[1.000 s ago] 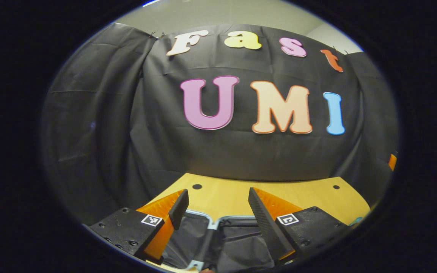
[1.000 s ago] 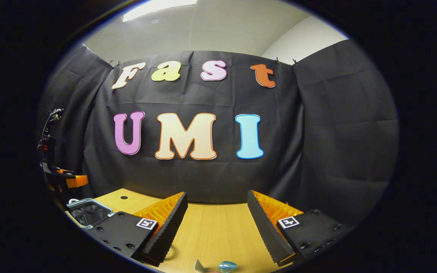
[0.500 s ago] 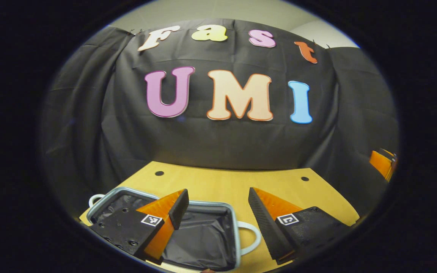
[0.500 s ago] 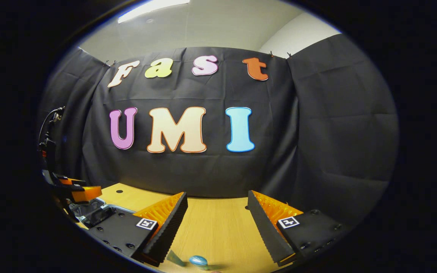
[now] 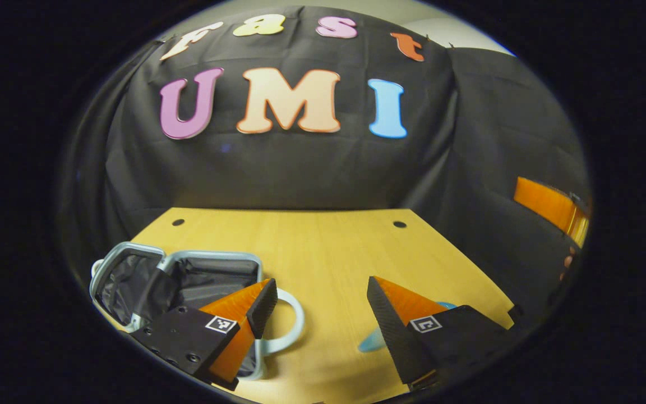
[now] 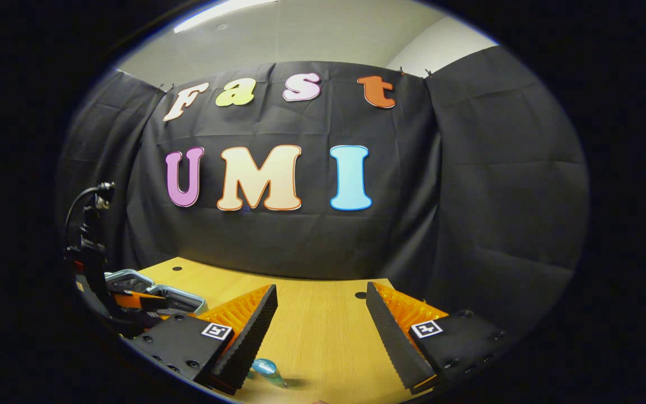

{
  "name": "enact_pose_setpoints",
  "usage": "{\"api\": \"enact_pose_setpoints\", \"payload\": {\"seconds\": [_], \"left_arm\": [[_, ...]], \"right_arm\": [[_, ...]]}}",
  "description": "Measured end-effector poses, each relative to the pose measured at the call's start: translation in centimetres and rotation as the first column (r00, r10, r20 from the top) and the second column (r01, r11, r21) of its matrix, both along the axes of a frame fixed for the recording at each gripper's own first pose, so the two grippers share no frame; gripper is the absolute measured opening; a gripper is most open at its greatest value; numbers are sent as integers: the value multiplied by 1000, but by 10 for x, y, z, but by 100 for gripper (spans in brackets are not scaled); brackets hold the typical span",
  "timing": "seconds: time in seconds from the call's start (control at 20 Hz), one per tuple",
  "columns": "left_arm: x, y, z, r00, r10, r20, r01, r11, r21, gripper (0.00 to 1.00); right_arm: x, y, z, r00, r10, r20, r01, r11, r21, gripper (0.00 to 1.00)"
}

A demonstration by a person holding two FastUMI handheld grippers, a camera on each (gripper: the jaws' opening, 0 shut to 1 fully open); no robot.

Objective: First open the suitcase, pack the skin care products into it, and then close the suitcase.

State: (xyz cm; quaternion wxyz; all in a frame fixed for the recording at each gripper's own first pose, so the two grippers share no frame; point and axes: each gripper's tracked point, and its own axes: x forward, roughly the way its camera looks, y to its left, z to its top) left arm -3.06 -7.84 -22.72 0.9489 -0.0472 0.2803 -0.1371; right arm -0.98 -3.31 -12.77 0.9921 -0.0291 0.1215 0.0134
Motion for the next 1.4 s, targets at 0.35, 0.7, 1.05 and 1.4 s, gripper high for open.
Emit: {"api": "enact_pose_setpoints", "payload": {"seconds": [0.35, 0.7, 1.05, 1.4], "left_arm": [[-26, -42, -62, 991, -67, -116, 66, 998, -9, 96], [-43, -59, -127, 963, -99, -252, 99, 995, -12, 69], [-36, -62, -116, 960, -127, -248, 121, 992, -37, 27], [-10, -13, -30, 986, -55, -160, 50, 998, -34, 27]], "right_arm": [[-10, -22, -12, 999, 2, -34, -3, 1000, -28, 100], [-20, -8, -33, 995, 57, -79, -61, 997, -54, 100], [-26, 30, -73, 978, 166, -125, -172, 984, -40, 99], [-38, 63, -150, 930, 260, -259, -264, 964, 22, 99]]}}
